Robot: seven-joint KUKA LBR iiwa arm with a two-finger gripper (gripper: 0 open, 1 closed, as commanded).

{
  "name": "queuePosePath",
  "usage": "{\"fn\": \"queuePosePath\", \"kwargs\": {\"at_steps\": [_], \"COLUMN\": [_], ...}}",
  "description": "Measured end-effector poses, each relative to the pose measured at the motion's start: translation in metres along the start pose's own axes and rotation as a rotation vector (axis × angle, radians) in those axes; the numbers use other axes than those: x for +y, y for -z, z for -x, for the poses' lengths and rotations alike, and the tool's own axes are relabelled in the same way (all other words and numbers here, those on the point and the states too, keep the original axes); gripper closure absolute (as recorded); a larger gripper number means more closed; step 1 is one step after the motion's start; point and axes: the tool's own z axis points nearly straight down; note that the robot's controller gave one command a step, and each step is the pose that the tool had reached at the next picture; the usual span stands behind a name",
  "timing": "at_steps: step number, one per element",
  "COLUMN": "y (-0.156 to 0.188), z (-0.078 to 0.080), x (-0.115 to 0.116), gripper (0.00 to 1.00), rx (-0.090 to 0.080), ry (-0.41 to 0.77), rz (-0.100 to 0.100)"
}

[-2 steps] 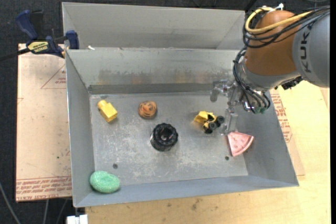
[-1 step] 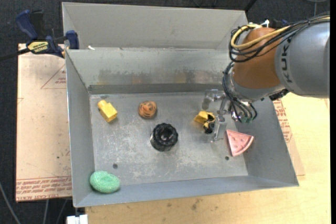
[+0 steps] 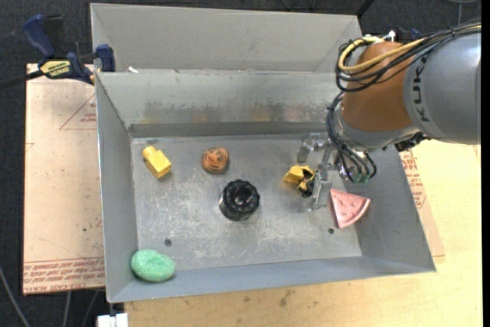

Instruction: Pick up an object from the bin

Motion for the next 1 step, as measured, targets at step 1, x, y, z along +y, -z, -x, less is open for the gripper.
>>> {"fn": "queuePosePath", "kwargs": {"at_steps": [1], "y": [0.0395], "z": [0.0023], "x": [-0.0007], "gripper": [0.0], "rx": [-0.009], "ry": [-0.013], "rz": [-0.001]}}
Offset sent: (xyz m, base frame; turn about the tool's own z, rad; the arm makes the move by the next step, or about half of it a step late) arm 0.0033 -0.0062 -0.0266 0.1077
